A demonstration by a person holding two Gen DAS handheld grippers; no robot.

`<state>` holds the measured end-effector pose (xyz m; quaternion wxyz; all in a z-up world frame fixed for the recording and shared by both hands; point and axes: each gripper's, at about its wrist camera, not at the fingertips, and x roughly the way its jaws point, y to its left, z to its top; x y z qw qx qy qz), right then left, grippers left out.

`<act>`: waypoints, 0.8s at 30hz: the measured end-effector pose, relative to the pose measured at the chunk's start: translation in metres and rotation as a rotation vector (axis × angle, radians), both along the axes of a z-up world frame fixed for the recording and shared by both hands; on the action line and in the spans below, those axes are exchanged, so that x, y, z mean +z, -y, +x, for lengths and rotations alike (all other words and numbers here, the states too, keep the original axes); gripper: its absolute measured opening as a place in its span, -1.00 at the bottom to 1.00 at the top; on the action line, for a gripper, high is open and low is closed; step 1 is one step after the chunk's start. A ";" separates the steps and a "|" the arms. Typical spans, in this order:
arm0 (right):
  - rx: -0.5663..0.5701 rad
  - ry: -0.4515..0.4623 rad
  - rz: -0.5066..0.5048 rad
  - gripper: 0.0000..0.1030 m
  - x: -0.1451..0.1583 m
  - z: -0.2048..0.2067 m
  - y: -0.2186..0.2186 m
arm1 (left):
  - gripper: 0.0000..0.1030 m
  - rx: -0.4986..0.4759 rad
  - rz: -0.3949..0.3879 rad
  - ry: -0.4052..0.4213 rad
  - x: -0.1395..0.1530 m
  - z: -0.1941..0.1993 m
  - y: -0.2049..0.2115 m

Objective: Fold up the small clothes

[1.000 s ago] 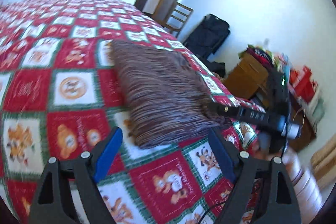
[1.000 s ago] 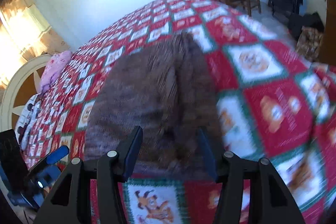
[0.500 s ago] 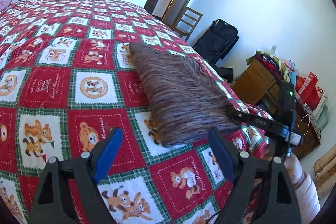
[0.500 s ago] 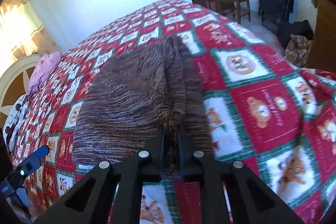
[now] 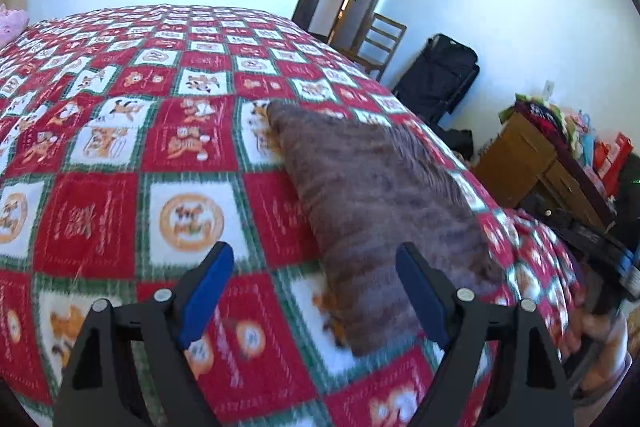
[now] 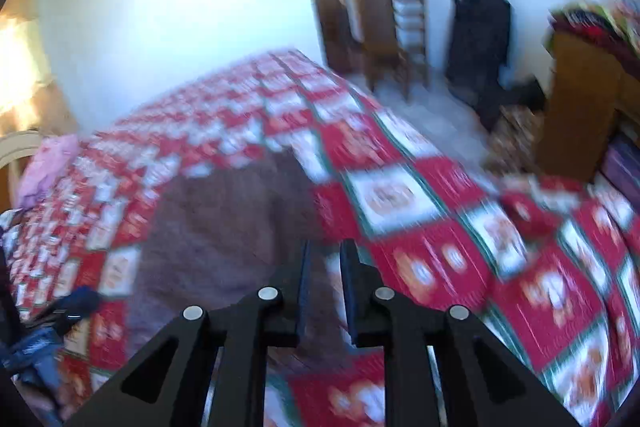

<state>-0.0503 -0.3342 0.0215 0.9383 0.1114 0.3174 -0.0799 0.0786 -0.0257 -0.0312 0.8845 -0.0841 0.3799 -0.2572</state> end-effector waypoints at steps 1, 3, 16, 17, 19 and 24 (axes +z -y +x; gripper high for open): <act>0.069 -0.001 0.004 -0.69 0.002 0.012 -0.012 | 0.67 0.009 -0.005 -0.003 -0.001 0.004 0.003; 0.145 -0.020 0.002 -0.69 -0.004 0.034 -0.029 | 0.67 0.033 -0.003 -0.026 -0.006 0.012 0.011; -0.038 -0.160 0.046 -0.89 -0.082 0.075 0.029 | 0.73 0.002 0.093 -0.053 -0.036 0.003 0.032; -0.036 -0.147 0.090 -0.89 -0.078 0.066 0.037 | 0.73 -0.008 0.090 -0.061 -0.035 0.004 0.031; -0.049 -0.103 0.138 -0.83 -0.070 0.051 0.040 | 0.76 -0.021 0.075 -0.078 -0.034 0.003 0.024; -0.061 0.003 0.164 -0.31 -0.047 0.010 0.034 | 0.77 -0.010 0.031 -0.120 -0.028 -0.004 0.001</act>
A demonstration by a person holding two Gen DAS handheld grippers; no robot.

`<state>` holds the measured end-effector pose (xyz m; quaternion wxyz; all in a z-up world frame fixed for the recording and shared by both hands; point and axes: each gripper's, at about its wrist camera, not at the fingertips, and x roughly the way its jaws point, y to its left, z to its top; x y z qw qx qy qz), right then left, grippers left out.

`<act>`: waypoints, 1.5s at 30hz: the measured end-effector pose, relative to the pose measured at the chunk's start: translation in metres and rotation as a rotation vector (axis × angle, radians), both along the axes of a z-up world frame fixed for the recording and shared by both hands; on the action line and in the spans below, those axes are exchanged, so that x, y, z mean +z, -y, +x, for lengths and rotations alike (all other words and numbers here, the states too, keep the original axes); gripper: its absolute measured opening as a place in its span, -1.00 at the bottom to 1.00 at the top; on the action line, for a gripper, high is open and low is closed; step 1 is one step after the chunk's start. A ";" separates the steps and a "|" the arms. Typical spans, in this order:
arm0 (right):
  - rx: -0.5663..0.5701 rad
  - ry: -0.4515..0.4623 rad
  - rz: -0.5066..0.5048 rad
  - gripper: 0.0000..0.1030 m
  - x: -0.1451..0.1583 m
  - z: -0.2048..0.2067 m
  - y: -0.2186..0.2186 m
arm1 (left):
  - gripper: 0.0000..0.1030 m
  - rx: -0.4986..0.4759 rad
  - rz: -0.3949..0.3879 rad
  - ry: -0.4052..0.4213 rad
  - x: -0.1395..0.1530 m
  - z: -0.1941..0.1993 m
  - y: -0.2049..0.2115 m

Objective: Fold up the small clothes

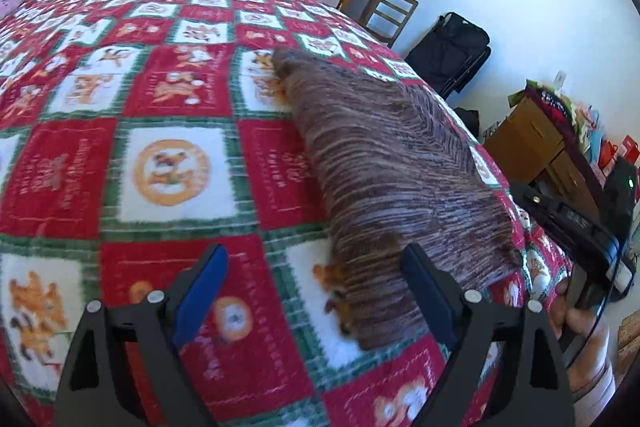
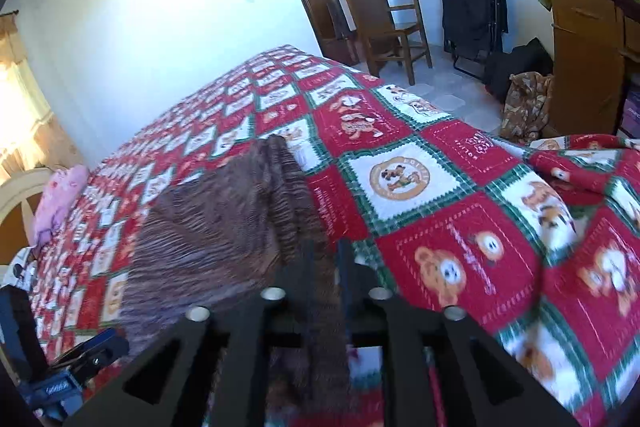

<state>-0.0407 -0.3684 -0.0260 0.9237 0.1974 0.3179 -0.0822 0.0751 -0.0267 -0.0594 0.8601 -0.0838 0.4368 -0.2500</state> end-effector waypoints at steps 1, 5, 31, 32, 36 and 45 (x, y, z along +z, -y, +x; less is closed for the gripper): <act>0.008 0.011 0.011 -0.06 0.003 -0.003 -0.001 | 0.77 0.007 -0.002 0.005 0.003 0.001 -0.003; 0.045 0.090 0.049 0.49 0.020 0.000 -0.002 | 0.77 0.028 -0.035 0.017 0.019 0.018 -0.008; 0.292 -0.138 0.084 0.49 -0.027 0.136 -0.001 | 0.99 -0.008 0.038 -0.009 -0.013 0.092 0.070; 0.309 -0.151 0.096 0.49 -0.028 0.142 -0.003 | 0.99 -0.012 0.059 -0.007 -0.014 0.093 0.073; 0.335 -0.173 -0.031 0.49 -0.035 0.151 -0.024 | 0.99 -0.025 0.128 0.024 -0.015 0.090 0.081; 0.346 -0.146 -0.007 0.11 -0.039 0.146 -0.021 | 0.99 -0.032 0.133 0.032 -0.016 0.091 0.082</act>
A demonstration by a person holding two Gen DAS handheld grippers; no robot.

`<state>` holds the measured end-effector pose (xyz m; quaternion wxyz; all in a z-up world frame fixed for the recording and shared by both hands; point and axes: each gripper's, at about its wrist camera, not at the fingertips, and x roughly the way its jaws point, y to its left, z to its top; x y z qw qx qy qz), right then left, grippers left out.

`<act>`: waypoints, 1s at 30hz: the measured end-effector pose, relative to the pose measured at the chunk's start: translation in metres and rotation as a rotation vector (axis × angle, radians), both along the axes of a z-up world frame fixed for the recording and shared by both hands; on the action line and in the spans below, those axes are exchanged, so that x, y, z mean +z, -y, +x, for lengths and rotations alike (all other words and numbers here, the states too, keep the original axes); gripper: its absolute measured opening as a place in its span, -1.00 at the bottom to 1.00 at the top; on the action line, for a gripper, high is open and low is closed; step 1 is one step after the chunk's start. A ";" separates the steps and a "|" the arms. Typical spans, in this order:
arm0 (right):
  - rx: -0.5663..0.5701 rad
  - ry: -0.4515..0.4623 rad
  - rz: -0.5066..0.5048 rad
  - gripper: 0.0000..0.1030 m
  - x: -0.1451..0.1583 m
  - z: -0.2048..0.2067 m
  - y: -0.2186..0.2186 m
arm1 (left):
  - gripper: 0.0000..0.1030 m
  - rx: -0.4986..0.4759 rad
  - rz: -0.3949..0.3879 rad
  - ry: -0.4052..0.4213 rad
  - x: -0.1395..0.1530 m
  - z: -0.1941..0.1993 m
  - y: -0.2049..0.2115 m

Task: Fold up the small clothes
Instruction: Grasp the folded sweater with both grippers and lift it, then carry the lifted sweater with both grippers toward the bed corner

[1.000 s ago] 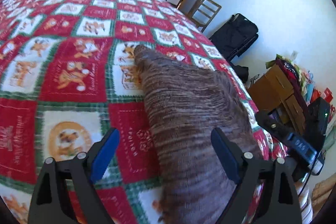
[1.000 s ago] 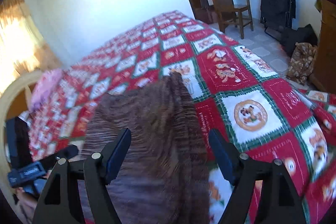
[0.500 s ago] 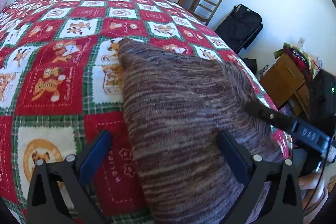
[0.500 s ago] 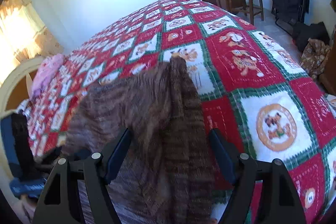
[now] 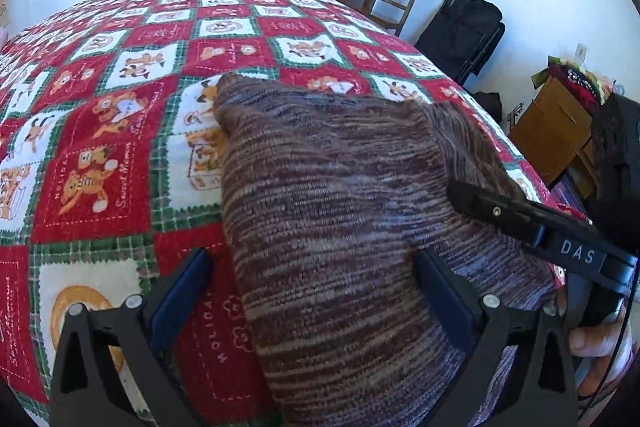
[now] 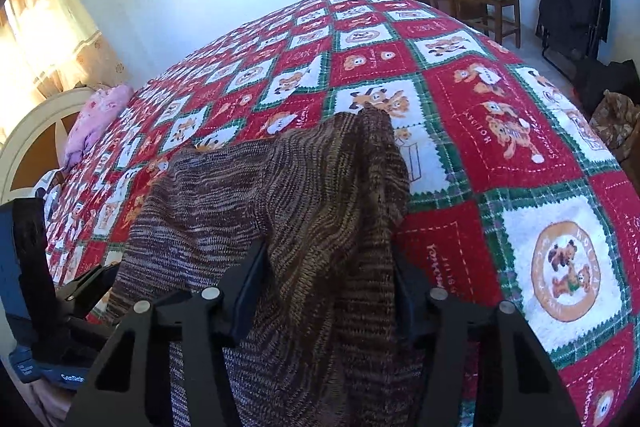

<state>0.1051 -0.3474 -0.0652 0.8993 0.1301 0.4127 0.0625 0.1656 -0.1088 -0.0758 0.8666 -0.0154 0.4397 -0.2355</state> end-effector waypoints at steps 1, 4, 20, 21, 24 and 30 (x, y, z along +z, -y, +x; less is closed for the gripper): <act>0.003 -0.003 -0.008 0.11 0.000 0.001 -0.002 | 0.98 -0.002 0.004 0.002 0.000 0.000 0.001; 0.007 -0.008 -0.017 0.11 -0.001 0.003 -0.003 | 0.91 -0.006 0.006 0.008 0.000 0.000 0.003; -0.098 0.142 -0.216 -0.50 0.049 -0.046 -0.074 | -0.37 -0.047 -0.157 -0.002 0.020 -0.013 -0.023; -0.098 0.170 -0.212 -0.51 0.059 -0.055 -0.081 | -0.39 -0.046 -0.161 0.010 0.027 -0.018 -0.027; -0.088 0.234 -0.197 -0.51 0.085 -0.083 -0.101 | -0.41 -0.054 -0.148 0.097 0.051 -0.040 -0.038; -0.118 0.307 -0.118 -0.51 0.118 -0.134 -0.122 | -0.41 -0.072 -0.165 0.145 0.083 -0.077 -0.067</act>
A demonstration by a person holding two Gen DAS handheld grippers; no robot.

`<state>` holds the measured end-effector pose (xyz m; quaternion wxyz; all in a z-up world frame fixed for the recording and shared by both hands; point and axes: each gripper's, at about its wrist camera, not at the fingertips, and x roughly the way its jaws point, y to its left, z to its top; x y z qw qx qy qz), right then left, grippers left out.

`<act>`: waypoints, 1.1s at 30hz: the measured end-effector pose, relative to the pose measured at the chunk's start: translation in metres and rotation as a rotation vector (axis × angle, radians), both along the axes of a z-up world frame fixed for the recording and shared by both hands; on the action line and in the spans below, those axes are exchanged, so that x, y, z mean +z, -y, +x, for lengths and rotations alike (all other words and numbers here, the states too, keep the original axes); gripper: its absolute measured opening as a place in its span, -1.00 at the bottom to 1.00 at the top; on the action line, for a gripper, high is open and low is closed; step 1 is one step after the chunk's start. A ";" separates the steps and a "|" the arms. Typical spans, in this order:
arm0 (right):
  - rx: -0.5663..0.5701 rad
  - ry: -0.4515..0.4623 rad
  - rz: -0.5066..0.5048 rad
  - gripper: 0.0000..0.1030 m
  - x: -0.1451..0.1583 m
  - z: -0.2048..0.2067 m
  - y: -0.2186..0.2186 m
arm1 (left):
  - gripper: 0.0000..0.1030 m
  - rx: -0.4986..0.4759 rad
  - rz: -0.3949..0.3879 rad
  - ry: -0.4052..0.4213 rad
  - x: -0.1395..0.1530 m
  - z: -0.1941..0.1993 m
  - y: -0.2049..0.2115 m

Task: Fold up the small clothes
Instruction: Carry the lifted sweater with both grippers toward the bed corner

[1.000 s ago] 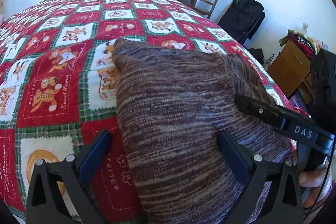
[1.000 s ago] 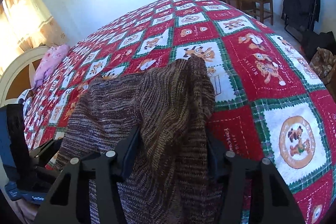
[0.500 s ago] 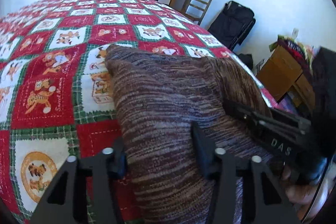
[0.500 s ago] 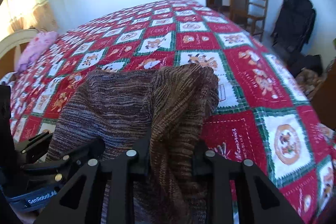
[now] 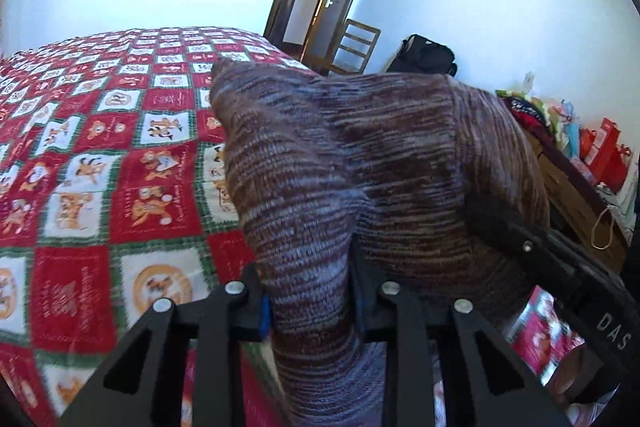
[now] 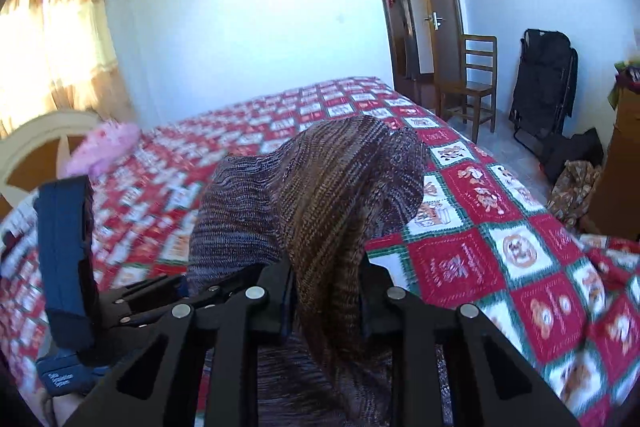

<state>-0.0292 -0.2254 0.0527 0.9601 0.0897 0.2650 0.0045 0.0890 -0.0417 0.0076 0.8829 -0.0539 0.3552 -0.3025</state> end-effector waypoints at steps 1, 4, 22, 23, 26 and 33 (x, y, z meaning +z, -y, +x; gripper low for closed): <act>0.001 0.010 0.020 -0.51 0.003 -0.008 -0.003 | -0.41 0.001 0.001 0.004 0.003 -0.004 -0.004; 0.003 0.040 0.055 -0.52 0.010 -0.033 -0.015 | -0.42 0.006 0.008 0.029 0.016 -0.022 -0.017; 0.017 0.063 0.090 -0.52 0.003 -0.123 -0.063 | -0.43 -0.003 0.086 0.053 0.011 -0.086 -0.057; 0.012 0.063 0.086 -0.52 0.002 -0.128 -0.064 | -0.43 -0.007 0.087 0.054 0.011 -0.090 -0.056; 0.001 0.067 0.076 -0.52 0.001 -0.140 -0.064 | -0.43 -0.028 0.094 0.068 0.011 -0.100 -0.052; -0.028 0.063 0.065 -0.52 -0.006 -0.158 -0.058 | -0.43 -0.071 0.117 0.072 0.002 -0.112 -0.035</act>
